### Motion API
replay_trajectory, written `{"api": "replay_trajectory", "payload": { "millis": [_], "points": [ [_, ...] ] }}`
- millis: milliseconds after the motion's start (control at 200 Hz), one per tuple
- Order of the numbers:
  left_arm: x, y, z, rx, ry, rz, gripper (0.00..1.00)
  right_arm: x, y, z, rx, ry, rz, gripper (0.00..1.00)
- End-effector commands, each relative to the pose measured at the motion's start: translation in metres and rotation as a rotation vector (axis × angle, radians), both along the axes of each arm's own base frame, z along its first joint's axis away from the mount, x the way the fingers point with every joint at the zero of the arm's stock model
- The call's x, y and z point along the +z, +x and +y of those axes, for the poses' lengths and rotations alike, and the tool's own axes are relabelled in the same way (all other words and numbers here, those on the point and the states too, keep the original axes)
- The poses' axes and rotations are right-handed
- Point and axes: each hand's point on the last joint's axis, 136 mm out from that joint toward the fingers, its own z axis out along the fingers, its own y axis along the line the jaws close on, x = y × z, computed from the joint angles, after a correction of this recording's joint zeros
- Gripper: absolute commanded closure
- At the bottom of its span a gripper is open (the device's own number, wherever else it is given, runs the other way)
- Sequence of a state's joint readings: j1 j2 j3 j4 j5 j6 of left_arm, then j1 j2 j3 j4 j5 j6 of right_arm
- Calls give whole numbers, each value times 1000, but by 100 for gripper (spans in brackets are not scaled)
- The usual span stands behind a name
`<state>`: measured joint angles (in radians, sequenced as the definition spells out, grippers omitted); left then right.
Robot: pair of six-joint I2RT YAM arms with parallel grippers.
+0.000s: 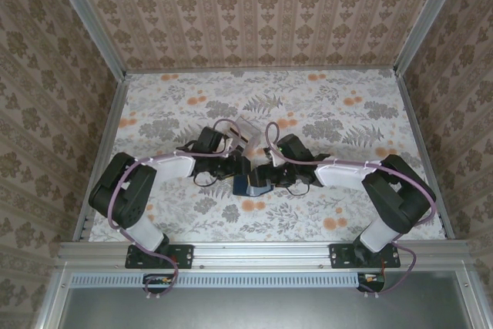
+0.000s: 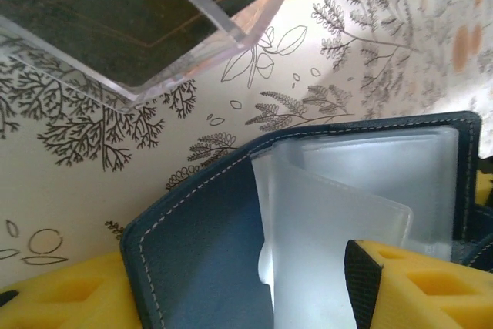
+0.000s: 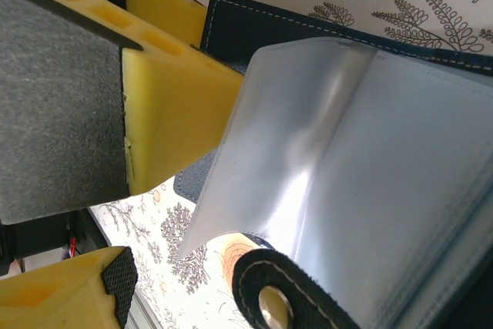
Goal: Put the credit cards into the card holder
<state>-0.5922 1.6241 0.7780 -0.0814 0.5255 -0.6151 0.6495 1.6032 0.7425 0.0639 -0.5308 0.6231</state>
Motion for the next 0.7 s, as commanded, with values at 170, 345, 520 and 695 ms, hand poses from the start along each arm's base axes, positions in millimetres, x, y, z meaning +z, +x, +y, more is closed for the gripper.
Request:
{"api": "replay_trajectory", "payload": {
  "millis": [170,345,520,695],
  "points": [
    [-11,-4,20,-22,163,-41,38,-6,5,-21,-54,-35,-22,25],
    [-13,-1,29,33,138,-25,39,-11,6,-37,-100,-87,-30,32],
    [1,4,29,78,16,-30,36,-24,3,-45,-101,-152,7,49],
    [20,7,40,132,-88,-43,35,-28,2,-50,-122,-193,10,59]
  ]
}}
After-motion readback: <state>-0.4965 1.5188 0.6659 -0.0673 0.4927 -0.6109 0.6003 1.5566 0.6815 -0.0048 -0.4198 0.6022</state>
